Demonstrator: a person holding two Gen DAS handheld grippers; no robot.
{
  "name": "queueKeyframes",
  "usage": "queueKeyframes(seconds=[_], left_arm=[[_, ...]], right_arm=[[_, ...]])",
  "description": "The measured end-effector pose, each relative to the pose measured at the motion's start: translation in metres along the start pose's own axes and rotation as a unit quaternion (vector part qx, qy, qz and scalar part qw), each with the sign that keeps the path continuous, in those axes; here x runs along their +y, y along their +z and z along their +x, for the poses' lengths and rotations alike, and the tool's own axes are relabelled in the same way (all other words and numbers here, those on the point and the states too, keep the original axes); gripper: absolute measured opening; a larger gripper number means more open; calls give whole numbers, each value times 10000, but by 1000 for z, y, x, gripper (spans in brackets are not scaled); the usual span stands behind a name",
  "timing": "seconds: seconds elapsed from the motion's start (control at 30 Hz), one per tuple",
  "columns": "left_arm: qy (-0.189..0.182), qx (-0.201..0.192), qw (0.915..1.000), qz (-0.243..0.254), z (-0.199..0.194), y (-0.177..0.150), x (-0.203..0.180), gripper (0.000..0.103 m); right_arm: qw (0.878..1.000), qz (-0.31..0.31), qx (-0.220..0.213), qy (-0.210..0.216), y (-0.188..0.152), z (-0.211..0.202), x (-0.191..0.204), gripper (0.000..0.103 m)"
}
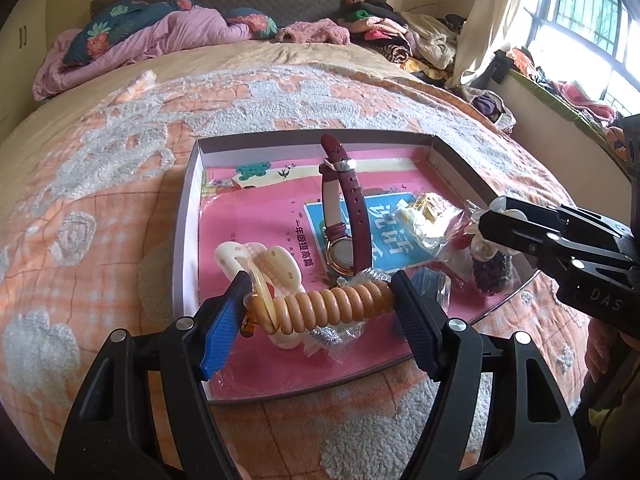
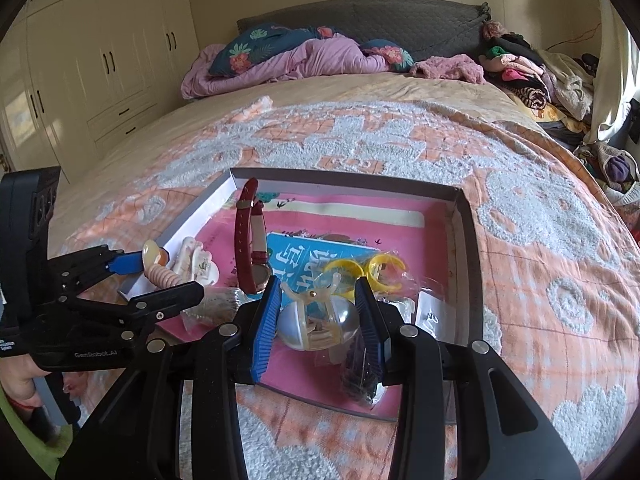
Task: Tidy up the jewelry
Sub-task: 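Lower the roller into the box with the left gripper while the right places the claw clip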
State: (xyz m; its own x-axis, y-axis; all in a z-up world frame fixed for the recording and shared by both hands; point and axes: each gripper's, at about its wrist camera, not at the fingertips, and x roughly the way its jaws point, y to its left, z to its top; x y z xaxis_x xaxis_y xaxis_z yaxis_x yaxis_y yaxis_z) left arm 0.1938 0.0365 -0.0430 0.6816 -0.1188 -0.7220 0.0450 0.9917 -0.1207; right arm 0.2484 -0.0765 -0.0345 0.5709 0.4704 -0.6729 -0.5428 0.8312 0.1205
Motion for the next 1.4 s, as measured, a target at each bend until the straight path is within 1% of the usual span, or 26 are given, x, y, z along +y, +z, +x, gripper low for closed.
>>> queueKeyframes(seconds=[0.27,0.67,0.83,1.07,1.13,1.27,1.37,1.4], left_arm=[[33,36,10000,43,4,-2,-2,64],[39,102,9999,61,8,-5,-2,64],[58,119,9999,78,8,-6,-3,64],[82,110,9999,92,9,-6,-3,64],[91,128,9998,94,10,-6,-3,64],[119,142,9998,90,9,-5,-3,66],[140,126,9998,69,7,-4,-2,73],[140,119,9998,65,7,-3,-2,73]], right_arm=[[9999,11,163,-7,-6,12,-3,37],[9997,119,211,-34,-9,15,-7,37],[9997,170,163,-23,-10,13,-9,43],[9997,235,88,-38,-10,4,-12,45],[9997,250,73,-45,-10,3,-12,47],[9996,276,89,-74,-11,3,-14,48],[9995,298,84,-79,-12,3,-15,48],[9995,302,82,-77,-12,3,-15,48]])
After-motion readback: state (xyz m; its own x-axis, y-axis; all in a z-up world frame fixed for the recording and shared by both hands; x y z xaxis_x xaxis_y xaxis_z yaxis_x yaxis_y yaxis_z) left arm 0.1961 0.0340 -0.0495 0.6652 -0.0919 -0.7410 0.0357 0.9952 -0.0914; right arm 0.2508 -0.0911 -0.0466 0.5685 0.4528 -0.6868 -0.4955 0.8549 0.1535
